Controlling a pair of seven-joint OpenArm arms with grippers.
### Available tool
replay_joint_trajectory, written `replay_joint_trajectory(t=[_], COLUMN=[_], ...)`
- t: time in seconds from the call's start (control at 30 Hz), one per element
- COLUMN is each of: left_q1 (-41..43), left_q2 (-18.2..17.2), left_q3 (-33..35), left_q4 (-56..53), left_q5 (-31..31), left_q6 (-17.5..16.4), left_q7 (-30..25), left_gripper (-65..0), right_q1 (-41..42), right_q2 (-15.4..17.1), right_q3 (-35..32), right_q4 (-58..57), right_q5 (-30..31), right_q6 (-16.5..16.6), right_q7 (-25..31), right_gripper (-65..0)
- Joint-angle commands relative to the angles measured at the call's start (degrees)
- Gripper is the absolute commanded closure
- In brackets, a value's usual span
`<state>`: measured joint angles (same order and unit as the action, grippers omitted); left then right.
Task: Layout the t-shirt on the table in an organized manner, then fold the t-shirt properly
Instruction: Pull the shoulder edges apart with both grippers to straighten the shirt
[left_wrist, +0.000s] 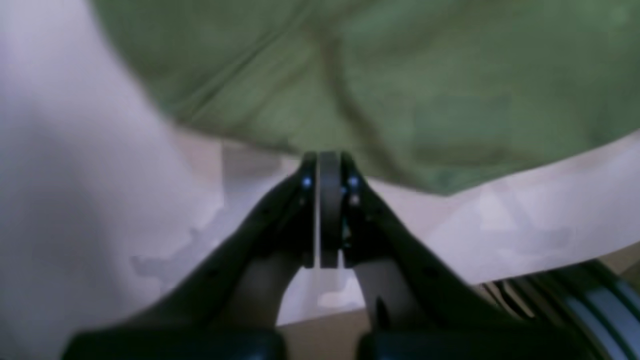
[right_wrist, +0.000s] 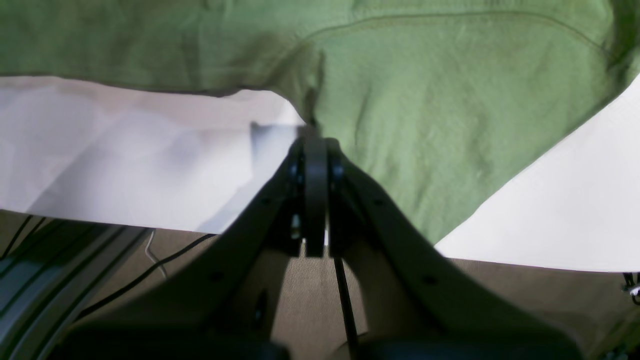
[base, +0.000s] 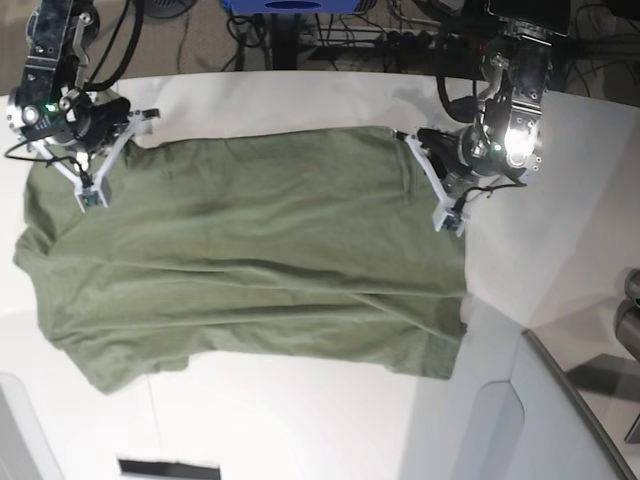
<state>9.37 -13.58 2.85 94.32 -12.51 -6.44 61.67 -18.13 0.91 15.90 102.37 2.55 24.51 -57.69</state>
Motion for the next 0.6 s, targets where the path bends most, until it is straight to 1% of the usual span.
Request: replay_joint_trajectory(t=[0.0, 0.07, 0.1, 0.13, 0.2, 0.23, 0.27, 0.33, 0.37, 0.57], left_q1=[-1.15, -1.23, -1.32, -1.94, -2.9, -3.17, -3.43, -4.75, -5.19, -6.86], left_q2=[-0.26, 0.09, 0.09, 0.18, 1.06, 1.58, 1.76, 2.46, 2.9, 4.05], left_q3=[-0.79, -1.49, -1.67, -1.4, -1.14, -1.23, -1.23, -1.14, -1.14, -1.05], left_q4=[1.02, 1.46, 1.54, 1.54, 0.4, -0.48, -1.36, -3.2, -4.17, -7.95], left_q5=[-0.45, -0.54, -0.81, -0.89, -0.98, -0.98, -0.98, -0.98, -0.98, -0.81], left_q6=[0.06, 0.06, 0.06, 0.06, 0.06, 0.06, 0.06, 0.06, 0.06, -0.02], left_q7=[-1.05, -1.05, -1.05, -1.05, -1.05, -1.05, -1.05, -1.05, -1.05, -1.14], left_gripper=[0.0, 0.0, -5.1, -14.2, -28.3, -33.9, -36.4, -36.4, -35.2, -21.7], right_q1=[0.33, 0.33, 0.33, 0.33, 0.33, 0.33, 0.24, 0.24, 0.24, 0.24], right_q2=[0.37, 0.37, 0.37, 0.37, 0.37, 0.37, 0.37, 0.37, 0.37, 0.37], right_q3=[0.14, 0.14, 0.14, 0.14, 0.14, 0.14, 0.14, 0.14, 0.14, 0.14], right_q4=[0.89, 0.89, 0.89, 0.89, 0.89, 0.89, 0.89, 0.89, 0.89, 0.8], right_q5=[0.05, 0.05, 0.05, 0.05, 0.05, 0.05, 0.05, 0.05, 0.05, 0.05], right_q6=[-0.12, -0.12, -0.12, -0.12, -0.12, -0.12, -0.12, -0.12, -0.12, -0.12], right_q7=[0.59, 0.59, 0.59, 0.59, 0.59, 0.59, 0.59, 0.59, 0.59, 0.59], right_gripper=[0.0, 0.0, 0.0, 0.0, 0.0, 0.0, 0.0, 0.0, 0.0, 0.0])
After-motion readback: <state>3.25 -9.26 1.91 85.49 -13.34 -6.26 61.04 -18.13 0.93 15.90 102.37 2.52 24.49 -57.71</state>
